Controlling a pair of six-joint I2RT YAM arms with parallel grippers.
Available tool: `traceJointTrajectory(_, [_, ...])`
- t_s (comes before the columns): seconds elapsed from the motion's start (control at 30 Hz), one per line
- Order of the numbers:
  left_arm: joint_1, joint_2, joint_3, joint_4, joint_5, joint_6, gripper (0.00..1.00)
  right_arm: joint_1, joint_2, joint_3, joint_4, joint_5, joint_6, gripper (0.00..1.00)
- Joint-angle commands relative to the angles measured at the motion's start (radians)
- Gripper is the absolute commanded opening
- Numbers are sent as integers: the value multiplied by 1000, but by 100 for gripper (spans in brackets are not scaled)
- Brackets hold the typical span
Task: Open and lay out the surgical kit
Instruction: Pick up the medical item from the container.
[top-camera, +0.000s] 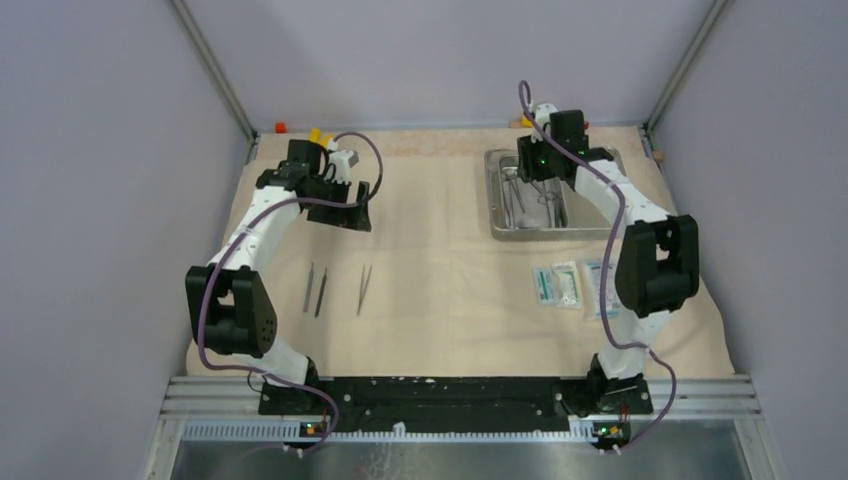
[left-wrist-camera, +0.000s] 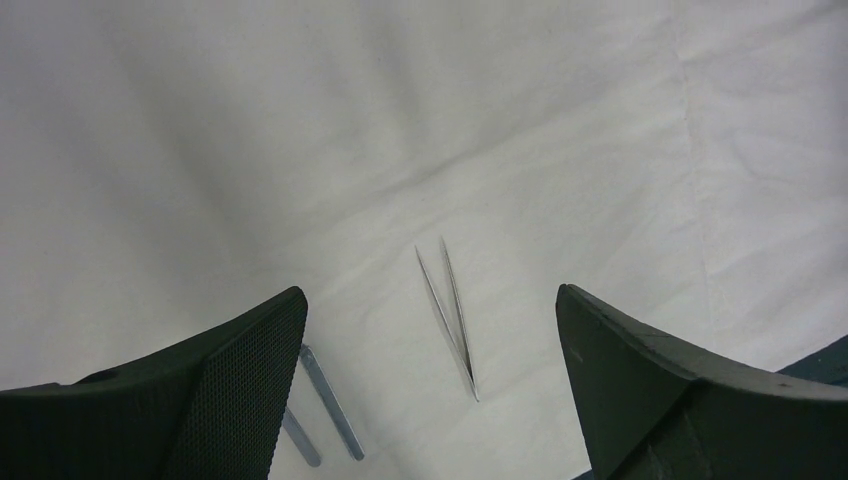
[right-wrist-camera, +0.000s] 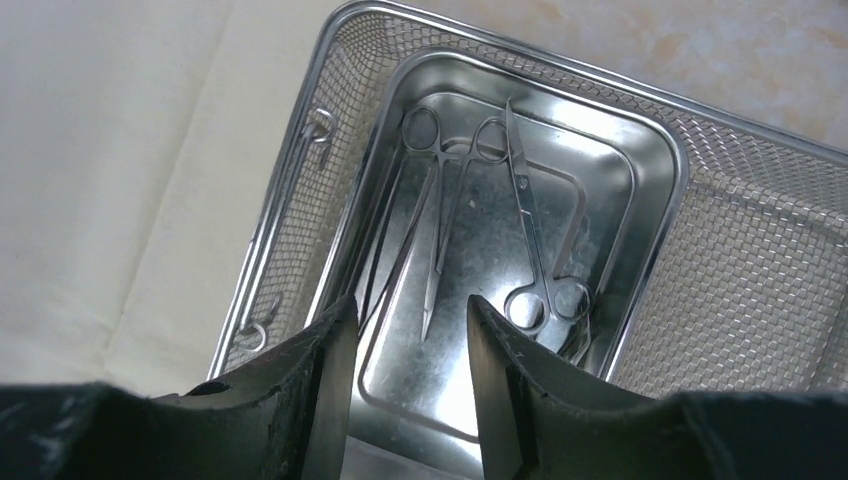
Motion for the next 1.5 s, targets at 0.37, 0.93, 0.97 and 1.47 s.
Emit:
traceJointTrajectory(0.37, [5,-75,5,281,80,76,99,-52,385,385,-160,5,-160,40])
traceJointTrajectory(0.93, [5,-12,-10,395,191,77,99,-78,579,562,-208,-3,-242,37])
traceJointTrajectory(0.97, [5,-7,-10,395,191,74,99,-79,587,571,-213,-8,-244,36])
traceJointTrajectory(1.47, [5,38,13,423,215,36,99,-85,658,639,-250,-8,-261,18])
